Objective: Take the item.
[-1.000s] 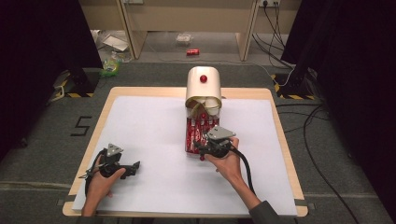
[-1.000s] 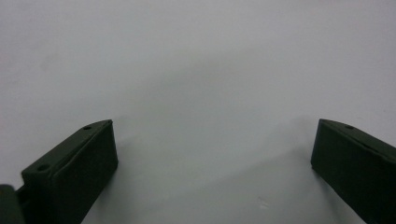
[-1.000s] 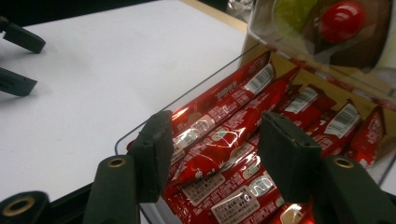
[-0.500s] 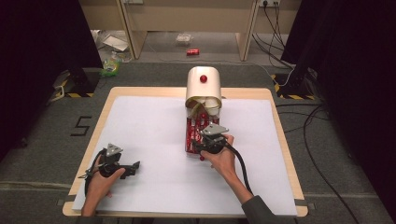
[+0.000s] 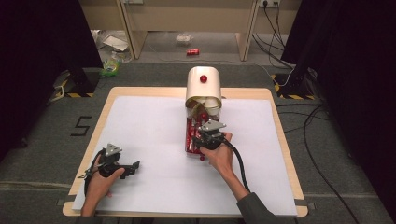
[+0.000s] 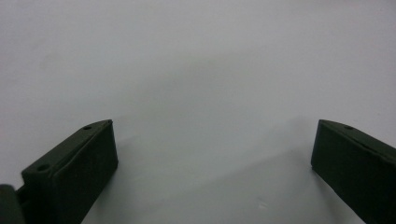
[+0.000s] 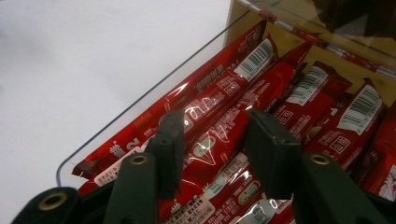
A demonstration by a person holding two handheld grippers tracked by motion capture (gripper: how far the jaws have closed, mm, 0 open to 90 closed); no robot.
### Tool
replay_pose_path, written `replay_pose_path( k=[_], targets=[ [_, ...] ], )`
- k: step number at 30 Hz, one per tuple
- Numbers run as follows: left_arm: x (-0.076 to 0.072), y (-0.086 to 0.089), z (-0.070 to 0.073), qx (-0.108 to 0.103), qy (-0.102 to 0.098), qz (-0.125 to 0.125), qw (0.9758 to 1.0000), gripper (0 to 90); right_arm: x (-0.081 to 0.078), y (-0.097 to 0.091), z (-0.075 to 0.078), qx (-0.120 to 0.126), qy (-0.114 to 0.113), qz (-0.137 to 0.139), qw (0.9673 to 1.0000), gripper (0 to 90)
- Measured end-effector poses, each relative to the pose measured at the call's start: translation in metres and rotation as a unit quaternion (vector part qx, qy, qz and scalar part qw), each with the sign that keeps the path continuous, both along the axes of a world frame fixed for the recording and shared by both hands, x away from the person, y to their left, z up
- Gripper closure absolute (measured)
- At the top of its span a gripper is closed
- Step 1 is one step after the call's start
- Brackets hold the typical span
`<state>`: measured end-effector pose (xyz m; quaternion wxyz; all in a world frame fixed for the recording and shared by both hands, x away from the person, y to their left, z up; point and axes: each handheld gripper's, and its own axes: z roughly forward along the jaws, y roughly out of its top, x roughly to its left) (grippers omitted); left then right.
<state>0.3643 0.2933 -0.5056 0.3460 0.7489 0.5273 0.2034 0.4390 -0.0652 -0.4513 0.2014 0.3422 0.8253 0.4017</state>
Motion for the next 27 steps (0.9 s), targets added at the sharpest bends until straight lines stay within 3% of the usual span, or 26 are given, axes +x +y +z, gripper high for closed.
replay_pose_path(
  k=[4,8,12,18,27],
  targets=[
    [0.0,-0.001,0.0,0.004,0.0,0.0,1.0,0.0,0.001,0.006,-0.001,-0.016,-0.005,-0.009,0.9998,59.0],
    [0.0,-0.001,0.0,0.004,0.0,0.0,1.0,0.0,0.003,0.01,0.0,-0.018,0.001,-0.016,0.9997,59.7],
    [0.0,0.0,0.0,0.002,0.0,0.0,1.0,0.0,0.004,0.008,-0.003,-0.019,-0.011,-0.016,0.9996,71.1],
    [0.0,0.0,0.0,0.001,0.0,0.0,1.0,0.0,0.002,0.007,-0.003,-0.019,-0.025,-0.014,0.9994,78.0],
    [0.0,-0.001,0.0,0.003,0.0,0.0,1.0,0.0,-0.004,-0.001,0.006,0.001,-0.029,0.0,0.9996,81.7]
  ],
)
